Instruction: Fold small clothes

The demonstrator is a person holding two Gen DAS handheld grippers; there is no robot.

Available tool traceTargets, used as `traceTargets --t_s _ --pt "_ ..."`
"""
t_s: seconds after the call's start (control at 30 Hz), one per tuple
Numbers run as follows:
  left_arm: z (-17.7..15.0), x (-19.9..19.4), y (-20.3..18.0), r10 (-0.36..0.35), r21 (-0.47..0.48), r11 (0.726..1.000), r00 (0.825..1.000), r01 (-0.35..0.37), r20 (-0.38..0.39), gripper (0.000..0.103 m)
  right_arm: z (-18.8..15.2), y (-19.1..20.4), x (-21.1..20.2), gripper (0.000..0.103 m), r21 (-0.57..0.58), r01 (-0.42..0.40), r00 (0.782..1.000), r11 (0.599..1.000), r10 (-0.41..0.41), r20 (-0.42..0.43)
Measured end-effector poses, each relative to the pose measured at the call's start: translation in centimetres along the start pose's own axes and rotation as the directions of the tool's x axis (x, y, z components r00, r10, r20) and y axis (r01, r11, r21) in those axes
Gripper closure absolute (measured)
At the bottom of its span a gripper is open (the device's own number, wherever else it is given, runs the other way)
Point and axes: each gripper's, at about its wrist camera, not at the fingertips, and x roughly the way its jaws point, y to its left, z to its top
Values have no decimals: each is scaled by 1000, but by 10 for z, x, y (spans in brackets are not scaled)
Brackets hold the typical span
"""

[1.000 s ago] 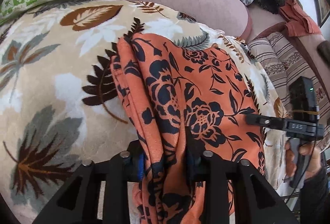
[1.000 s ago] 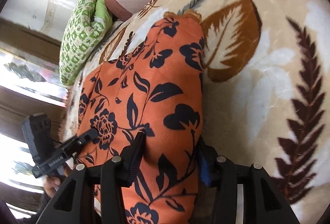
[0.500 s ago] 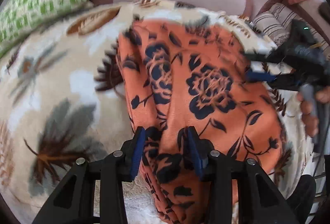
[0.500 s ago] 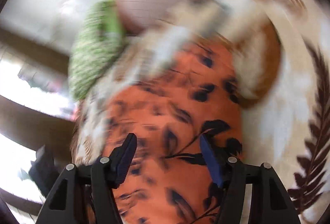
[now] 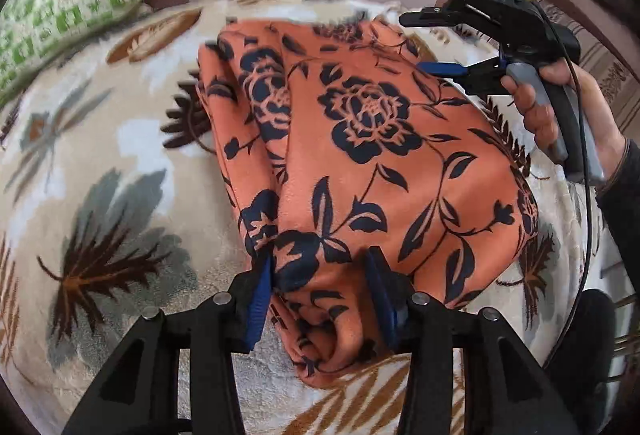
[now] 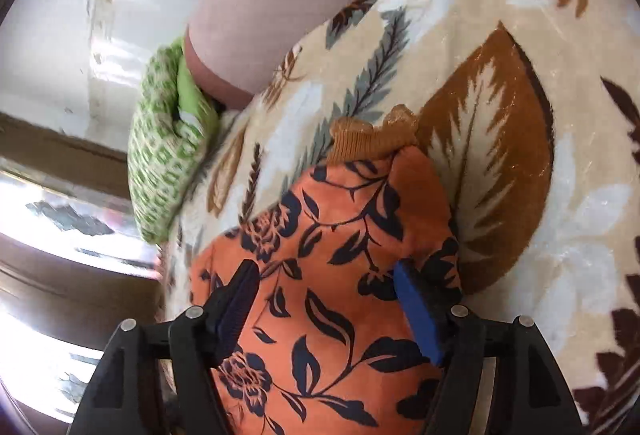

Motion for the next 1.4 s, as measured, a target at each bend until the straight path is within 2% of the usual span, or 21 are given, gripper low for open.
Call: traceTargets --t_s 0.13,0.23,0.27,0.37,0.5,0.63,0.67,0.73,0.8,0.83,0.9,0.93,1.03,1.07,1.1,1.13,1.17,1.2,1.27,1.3,1.4 --pt "-8 -22 -2 -24 -15 1000 998 25 60 56 1 15 -10 28 -39 -19 999 999 20 34" --pt "-20 -2 -2 -4 -13 1000 1000 3 -28 53 4 -7 6 24 28 35 999 999 -35 -9" --pt "-21 -8 0 -5 -28 1000 1000 5 -14 53 4 -6 5 24 48 28 1000 998 -28 11" --pt "-23 -33 10 -87 -73 993 995 91 49 53 -4 28 -8 24 -23 16 1000 1000 -16 19" --pt "-39 -64 35 -82 -144 985 990 98 112 53 -25 92 -2 24 -156 -71 995 985 59 -82" --pt "-58 -83 56 -66 -232 968 990 93 122 53 -47 136 36 24 -205 -134 982 970 102 -161" --pt "-64 -87 60 -59 -245 966 991 88 124 53 -48 136 44 24 -189 -138 982 972 108 -157" --pt "-73 -93 63 -59 -262 961 991 89 122 53 -55 124 78 23 -65 -178 972 982 165 -167" --pt "-82 -97 65 -58 -273 958 990 91 126 53 -68 103 111 22 25 -131 962 991 133 -237" --pt "-84 -100 65 -58 -278 956 989 94 133 53 -75 99 114 23 47 -131 965 990 138 -221" --pt "-89 -107 69 -65 -282 954 986 107 154 51 -74 114 100 23 7 -142 974 990 141 -179" --pt "-91 -108 71 -67 -284 953 985 110 158 47 -74 123 95 22 1 -164 970 986 161 -180" --pt "-91 -108 74 -63 -302 947 985 109 158 47 -79 140 95 21 3 -220 958 976 217 -187" --pt "-90 -110 75 -58 -315 943 985 108 165 47 -84 137 101 20 4 -205 960 979 202 -194" --pt "-90 -112 75 -57 -319 941 983 111 172 47 -95 128 114 17 7 -151 960 989 148 -239" --pt "-89 -114 75 -54 -319 942 983 108 175 47 -102 119 123 21 0 -107 955 994 103 -278" --pt "-88 -117 74 -36 -317 944 984 90 172 47 -107 122 118 25 -39 -95 966 995 83 -244" --pt "-88 -120 72 -19 -312 947 984 74 177 47 -110 128 106 25 -46 -115 970 992 102 -219" --pt "-88 -128 70 25 -307 951 983 33 184 39 -116 137 91 25 -42 -188 958 981 174 -227" --pt "-88 -130 69 53 -312 950 982 6 181 38 -125 142 77 25 -60 -195 959 979 178 -221" --pt "-86 -138 65 111 -335 941 975 -41 190 36 -159 138 55 13 -140 -197 962 970 163 -220"
